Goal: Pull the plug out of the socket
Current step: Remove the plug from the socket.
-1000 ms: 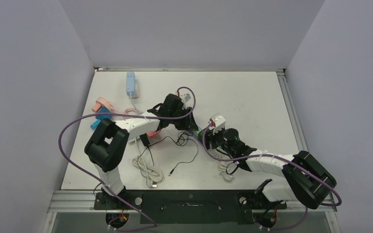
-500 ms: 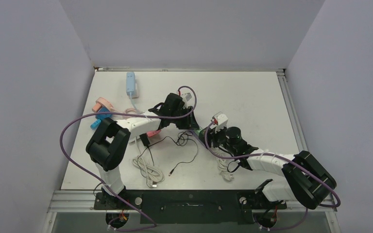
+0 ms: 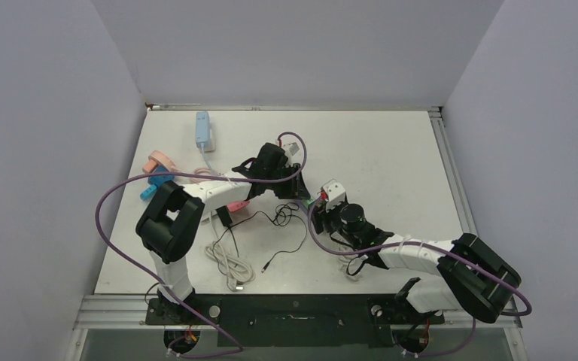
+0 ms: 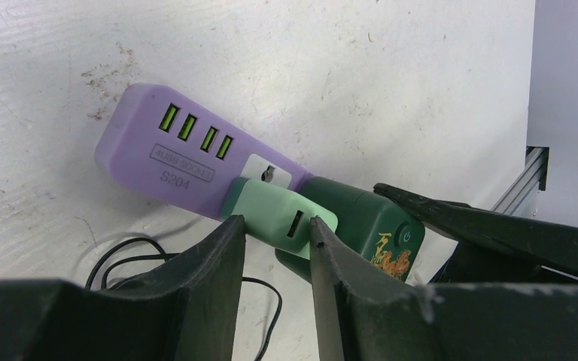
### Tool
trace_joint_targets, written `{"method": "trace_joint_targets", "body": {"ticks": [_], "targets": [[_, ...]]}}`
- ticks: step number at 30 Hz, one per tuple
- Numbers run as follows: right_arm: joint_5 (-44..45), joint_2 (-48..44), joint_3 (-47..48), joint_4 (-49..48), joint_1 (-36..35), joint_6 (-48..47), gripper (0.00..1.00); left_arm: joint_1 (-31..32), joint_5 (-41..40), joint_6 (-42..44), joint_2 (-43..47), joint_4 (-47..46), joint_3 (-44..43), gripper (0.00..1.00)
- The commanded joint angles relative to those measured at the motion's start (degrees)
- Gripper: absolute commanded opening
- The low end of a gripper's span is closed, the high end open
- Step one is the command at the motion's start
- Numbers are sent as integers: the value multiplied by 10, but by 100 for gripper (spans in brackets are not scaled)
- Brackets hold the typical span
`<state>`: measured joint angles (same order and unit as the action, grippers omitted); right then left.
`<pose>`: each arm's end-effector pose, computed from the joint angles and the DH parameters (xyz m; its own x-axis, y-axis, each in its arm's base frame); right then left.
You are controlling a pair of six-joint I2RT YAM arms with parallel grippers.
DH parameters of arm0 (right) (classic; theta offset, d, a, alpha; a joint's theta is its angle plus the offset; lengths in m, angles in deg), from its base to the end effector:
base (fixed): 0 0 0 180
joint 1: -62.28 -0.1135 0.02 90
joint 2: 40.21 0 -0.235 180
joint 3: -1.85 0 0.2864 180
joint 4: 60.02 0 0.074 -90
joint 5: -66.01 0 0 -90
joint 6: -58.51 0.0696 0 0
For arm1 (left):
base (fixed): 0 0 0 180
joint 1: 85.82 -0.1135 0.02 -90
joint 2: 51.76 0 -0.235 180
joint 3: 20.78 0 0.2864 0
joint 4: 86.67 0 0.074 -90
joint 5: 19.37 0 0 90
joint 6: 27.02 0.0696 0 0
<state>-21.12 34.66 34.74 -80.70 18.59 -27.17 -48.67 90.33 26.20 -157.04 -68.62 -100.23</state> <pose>0.2231 0.2084 0.0967 -0.3113 -0.1934 -0.9304 -0.6345 0.7712 0.0520 0.3368 -0.2846 0.1187 -0.8989 -0.0262 -0.4374 0.2797 0.7341 -0.6187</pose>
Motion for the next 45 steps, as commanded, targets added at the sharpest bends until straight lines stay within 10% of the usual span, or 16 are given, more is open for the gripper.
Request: {"method": "trace_joint_targets", "body": {"ticks": [1,31,45], "targets": [[51,-3,19,-11,-38,-28,22,19,-20,21,-34,34,-2,31],[-63,-45,-20,-52,64,54,5,32,-27,27,-54,39,-10,24],[100,-13,16,-3,-52,-26,5,34,-30,30,-62,42,-13,24]]}}
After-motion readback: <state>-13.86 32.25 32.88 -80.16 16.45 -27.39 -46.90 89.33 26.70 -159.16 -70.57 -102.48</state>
